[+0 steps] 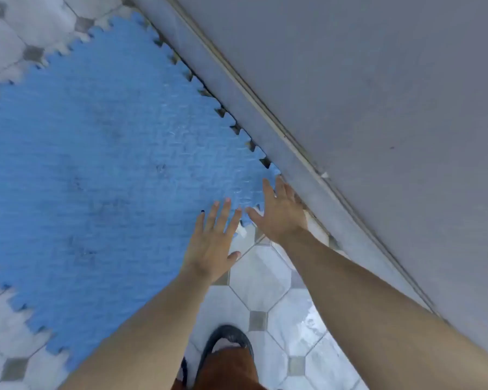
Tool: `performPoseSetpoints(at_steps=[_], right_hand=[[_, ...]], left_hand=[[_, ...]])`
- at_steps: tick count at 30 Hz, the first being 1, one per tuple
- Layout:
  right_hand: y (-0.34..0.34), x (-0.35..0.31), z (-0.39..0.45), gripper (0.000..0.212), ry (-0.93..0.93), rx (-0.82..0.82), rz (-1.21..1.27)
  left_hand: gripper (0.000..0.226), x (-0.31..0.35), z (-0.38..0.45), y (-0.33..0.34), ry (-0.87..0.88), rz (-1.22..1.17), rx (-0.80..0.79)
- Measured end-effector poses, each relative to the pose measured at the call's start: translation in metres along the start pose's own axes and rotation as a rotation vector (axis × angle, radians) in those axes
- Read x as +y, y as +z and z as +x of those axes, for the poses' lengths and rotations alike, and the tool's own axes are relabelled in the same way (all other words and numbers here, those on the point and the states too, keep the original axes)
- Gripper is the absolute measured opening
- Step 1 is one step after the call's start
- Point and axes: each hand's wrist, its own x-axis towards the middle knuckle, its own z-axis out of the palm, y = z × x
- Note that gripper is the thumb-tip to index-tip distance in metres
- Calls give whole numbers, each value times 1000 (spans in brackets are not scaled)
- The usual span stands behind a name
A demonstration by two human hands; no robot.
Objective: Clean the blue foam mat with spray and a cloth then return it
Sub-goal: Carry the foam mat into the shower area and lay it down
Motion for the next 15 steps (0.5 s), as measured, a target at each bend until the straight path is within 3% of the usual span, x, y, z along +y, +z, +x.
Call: performPoseSetpoints(at_steps=[6, 11, 13, 15], right_hand=[[23, 4, 33, 94, 44, 25, 42], [25, 1, 43, 108, 110, 152, 293], [25, 0, 43, 118, 137, 129, 315], [25, 0, 41, 123, 202, 91, 356]], left_hand=[[122, -18, -2, 41, 17, 72, 76], [100, -19, -5, 49, 86, 207, 76], [87, -18, -11, 43, 87, 208, 98], [89, -18, -17, 34, 88, 212, 81]])
